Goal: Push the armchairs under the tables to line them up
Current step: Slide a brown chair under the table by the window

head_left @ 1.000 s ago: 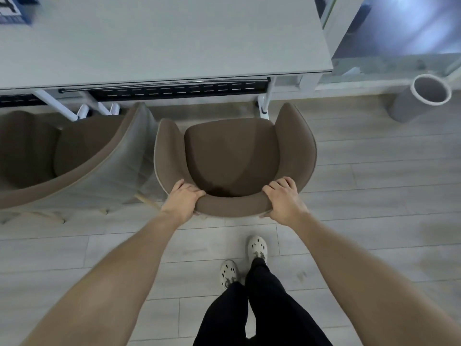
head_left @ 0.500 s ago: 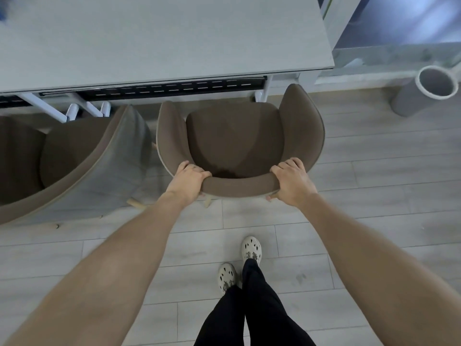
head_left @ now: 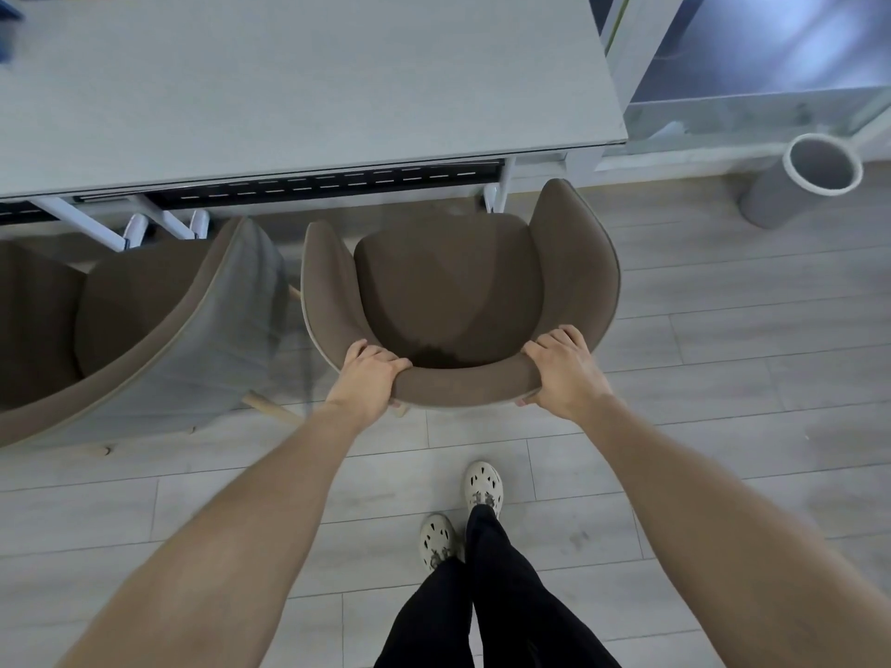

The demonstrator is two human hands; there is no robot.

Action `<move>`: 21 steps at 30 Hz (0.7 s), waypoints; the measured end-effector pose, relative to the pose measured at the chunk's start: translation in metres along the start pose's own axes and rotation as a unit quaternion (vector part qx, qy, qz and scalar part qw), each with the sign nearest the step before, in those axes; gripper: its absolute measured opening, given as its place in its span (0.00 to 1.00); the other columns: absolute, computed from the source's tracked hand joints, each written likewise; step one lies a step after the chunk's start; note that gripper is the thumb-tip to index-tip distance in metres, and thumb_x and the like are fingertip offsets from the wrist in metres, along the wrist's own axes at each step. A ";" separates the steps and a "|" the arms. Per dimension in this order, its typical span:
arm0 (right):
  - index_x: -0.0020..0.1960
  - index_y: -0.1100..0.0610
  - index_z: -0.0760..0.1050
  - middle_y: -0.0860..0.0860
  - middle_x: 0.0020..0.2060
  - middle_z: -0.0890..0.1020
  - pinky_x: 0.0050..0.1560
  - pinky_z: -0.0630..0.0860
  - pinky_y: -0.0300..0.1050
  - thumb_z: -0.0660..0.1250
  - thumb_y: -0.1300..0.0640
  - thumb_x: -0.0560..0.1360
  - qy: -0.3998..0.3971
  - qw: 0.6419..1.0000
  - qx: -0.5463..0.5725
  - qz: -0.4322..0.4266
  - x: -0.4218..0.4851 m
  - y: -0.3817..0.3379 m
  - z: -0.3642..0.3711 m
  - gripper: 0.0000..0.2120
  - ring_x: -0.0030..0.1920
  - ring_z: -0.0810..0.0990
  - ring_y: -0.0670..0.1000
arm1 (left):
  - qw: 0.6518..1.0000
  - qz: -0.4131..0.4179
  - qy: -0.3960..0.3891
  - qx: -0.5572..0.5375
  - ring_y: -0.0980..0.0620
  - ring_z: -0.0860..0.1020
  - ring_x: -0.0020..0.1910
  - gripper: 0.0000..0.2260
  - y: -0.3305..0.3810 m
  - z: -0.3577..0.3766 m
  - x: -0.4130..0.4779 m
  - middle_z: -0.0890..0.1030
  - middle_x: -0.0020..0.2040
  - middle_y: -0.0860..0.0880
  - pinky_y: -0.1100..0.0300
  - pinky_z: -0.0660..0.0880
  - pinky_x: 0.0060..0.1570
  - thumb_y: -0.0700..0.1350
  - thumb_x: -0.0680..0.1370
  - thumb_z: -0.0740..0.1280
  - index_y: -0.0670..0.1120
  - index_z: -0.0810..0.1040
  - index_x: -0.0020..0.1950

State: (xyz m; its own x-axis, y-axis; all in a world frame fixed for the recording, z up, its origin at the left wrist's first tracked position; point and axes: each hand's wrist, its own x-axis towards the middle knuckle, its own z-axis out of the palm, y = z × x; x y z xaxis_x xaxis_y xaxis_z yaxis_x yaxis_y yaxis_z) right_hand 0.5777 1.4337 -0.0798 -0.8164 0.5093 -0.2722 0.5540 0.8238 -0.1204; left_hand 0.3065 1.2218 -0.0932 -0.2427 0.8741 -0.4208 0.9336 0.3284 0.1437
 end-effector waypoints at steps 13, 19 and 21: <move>0.60 0.53 0.81 0.50 0.52 0.82 0.79 0.61 0.54 0.83 0.30 0.57 0.000 1.000 0.006 0.010 -0.004 -0.009 0.006 0.40 0.60 0.78 0.57 | 1.000 -0.003 -0.008 -0.012 0.47 0.71 0.75 0.31 -0.005 -0.002 -0.005 0.81 0.70 0.53 0.47 0.48 0.83 0.50 0.73 0.81 0.57 0.77 0.75; 0.61 0.53 0.81 0.51 0.53 0.82 0.80 0.61 0.55 0.83 0.30 0.57 -0.008 1.000 -0.001 0.016 -0.005 -0.013 0.005 0.41 0.61 0.78 0.57 | 1.000 -0.002 -0.008 -0.012 0.47 0.72 0.75 0.32 -0.005 -0.003 -0.007 0.81 0.70 0.53 0.47 0.49 0.83 0.50 0.73 0.82 0.57 0.77 0.75; 0.62 0.53 0.81 0.51 0.54 0.82 0.80 0.60 0.56 0.83 0.30 0.58 -0.011 1.000 -0.006 0.018 -0.005 -0.013 0.005 0.42 0.62 0.78 0.57 | 1.000 -0.004 -0.011 -0.011 0.47 0.72 0.75 0.32 -0.004 -0.004 -0.008 0.81 0.70 0.53 0.47 0.49 0.83 0.51 0.73 0.82 0.57 0.77 0.75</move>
State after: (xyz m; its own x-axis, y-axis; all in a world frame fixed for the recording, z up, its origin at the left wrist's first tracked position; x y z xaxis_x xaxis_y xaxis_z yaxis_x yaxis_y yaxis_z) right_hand 0.5757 1.4196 -0.0819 -0.7925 0.5329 -0.2965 0.5806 0.8081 -0.0993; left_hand 0.3034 1.2153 -0.0865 -0.2437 0.8633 -0.4419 0.9258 0.3428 0.1593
